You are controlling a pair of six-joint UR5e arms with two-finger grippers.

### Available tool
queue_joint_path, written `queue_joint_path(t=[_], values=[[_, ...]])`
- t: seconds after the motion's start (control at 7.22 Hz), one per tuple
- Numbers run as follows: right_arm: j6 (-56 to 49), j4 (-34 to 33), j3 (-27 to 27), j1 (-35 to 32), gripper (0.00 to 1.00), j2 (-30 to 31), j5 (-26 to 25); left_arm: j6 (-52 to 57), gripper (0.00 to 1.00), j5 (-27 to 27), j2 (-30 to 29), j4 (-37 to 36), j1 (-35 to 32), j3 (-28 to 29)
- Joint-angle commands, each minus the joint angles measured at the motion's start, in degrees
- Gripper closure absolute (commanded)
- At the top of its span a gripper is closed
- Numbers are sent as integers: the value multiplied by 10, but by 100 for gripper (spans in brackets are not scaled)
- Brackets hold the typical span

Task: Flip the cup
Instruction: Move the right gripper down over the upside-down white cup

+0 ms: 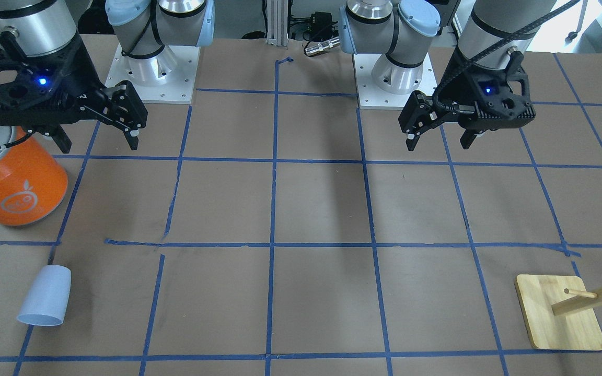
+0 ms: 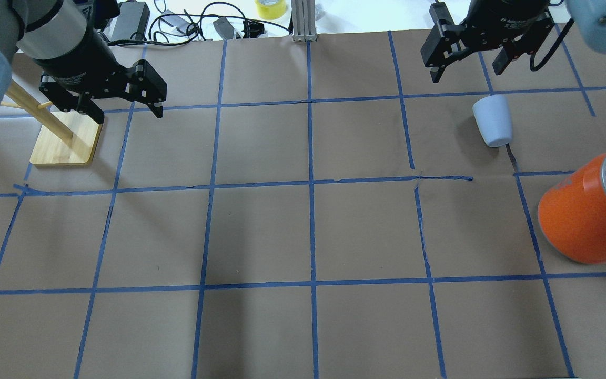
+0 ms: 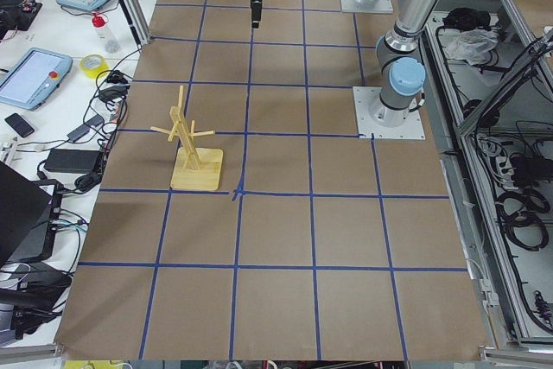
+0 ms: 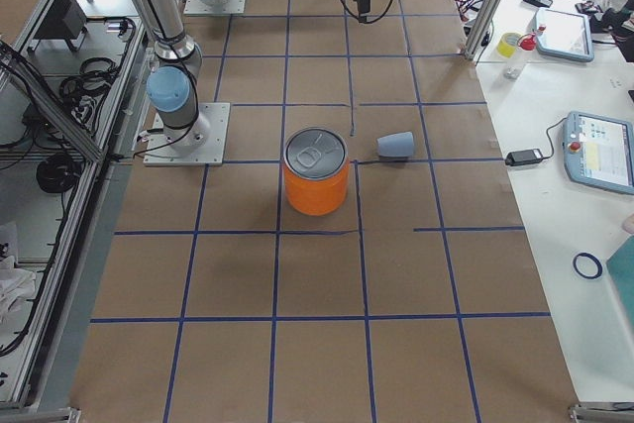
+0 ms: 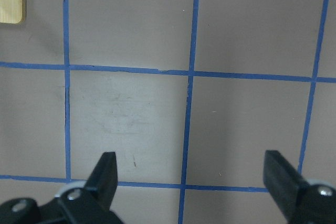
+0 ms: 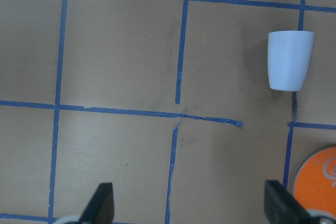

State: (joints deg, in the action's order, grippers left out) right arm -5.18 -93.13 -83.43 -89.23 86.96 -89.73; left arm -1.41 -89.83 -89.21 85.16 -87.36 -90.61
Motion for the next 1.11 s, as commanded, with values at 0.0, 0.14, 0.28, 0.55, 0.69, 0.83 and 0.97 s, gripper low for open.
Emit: queue_joint_path(t=[0.0, 0.14, 0.28, 0.55, 0.69, 0.83, 0.97], values=[[-3, 1, 4, 26, 0, 1, 7, -1, 0, 4, 0, -1, 0, 1], [-2, 1, 4, 28, 0, 2, 3, -1, 0, 4, -1, -1, 0, 0], [-3, 1, 4, 27, 0, 4, 3, -1, 0, 4, -3, -2, 0, 1], [-4, -1, -4, 29, 0, -2, 0, -2, 0, 4, -3, -3, 0, 1], [-3, -16, -2, 41, 0, -40, 6, -1, 0, 3, -3, -2, -1, 0], [3, -83, 8, 56, 0, -98, 1, -1, 0, 3, -4, -3, 0, 1], [-4, -166, 9, 82, 0, -154, 6, -1, 0, 3, -3, -3, 0, 0]])
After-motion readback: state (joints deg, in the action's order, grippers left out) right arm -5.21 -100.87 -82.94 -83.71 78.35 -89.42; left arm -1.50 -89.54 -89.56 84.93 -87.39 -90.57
